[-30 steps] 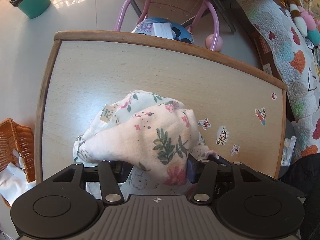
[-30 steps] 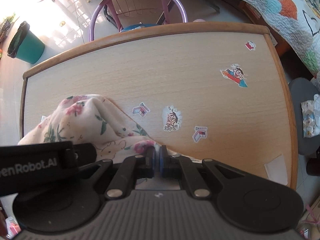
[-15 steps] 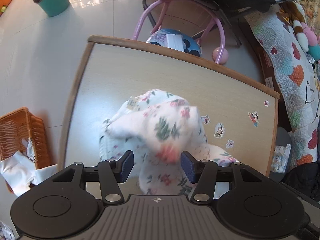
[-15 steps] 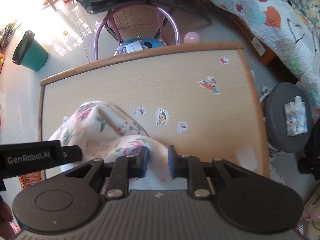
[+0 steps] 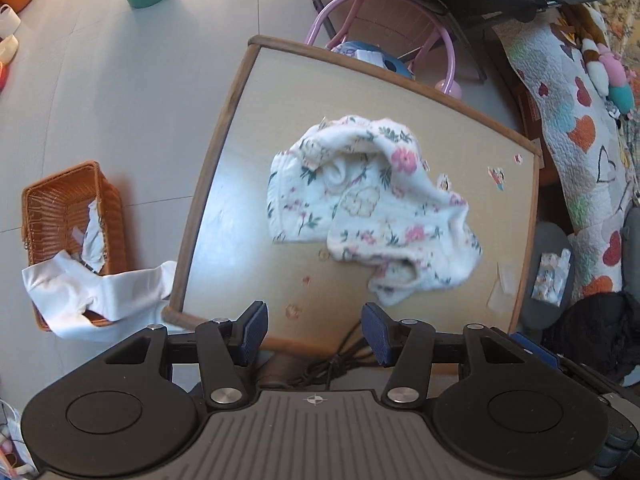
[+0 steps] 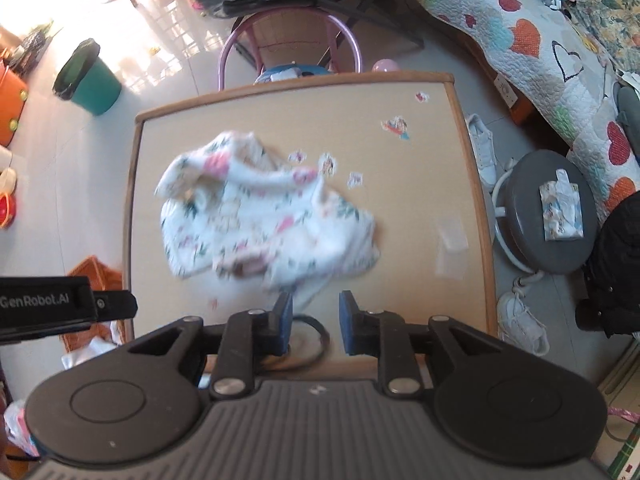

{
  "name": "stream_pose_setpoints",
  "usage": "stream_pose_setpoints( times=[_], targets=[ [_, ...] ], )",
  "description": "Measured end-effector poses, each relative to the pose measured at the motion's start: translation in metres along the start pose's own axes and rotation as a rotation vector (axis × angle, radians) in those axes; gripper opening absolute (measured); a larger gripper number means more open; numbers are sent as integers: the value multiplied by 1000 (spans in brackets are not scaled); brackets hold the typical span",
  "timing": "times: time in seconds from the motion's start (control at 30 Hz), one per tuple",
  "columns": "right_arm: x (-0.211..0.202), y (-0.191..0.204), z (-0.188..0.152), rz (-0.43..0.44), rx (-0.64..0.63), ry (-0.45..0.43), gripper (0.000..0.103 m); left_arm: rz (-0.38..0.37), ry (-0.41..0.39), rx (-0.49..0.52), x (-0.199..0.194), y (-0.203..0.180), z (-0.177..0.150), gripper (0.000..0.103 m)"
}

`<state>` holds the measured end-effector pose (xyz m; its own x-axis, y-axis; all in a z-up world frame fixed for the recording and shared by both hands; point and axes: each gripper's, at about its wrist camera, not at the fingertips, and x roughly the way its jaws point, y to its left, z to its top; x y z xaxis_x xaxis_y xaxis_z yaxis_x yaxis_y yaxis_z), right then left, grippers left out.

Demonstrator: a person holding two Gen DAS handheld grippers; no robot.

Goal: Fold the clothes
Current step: 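Open both grippers to drop the garment onto the table, then pull both tools back from the table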

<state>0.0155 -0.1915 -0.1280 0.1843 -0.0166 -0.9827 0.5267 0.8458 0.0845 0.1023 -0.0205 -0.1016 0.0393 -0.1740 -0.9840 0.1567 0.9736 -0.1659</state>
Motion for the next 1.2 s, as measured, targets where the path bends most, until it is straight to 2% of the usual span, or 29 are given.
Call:
stream_pose_setpoints(
  times=[0.17, 0.53, 0.93, 1.2],
  targets=[
    [-11, 9, -32, 9, -22, 17, 24, 15, 25, 36, -7, 13, -25, 55],
    [-15, 32, -86, 22, -64, 11, 24, -9, 47, 66, -6, 49, -64, 55],
    [-37, 39, -116, 9, -40, 9, 24, -1, 82, 134, -21, 72, -97, 55],
    [-43, 36, -130, -6, -23, 4, 24, -24, 88, 196, -22, 71, -108, 55]
  ],
)
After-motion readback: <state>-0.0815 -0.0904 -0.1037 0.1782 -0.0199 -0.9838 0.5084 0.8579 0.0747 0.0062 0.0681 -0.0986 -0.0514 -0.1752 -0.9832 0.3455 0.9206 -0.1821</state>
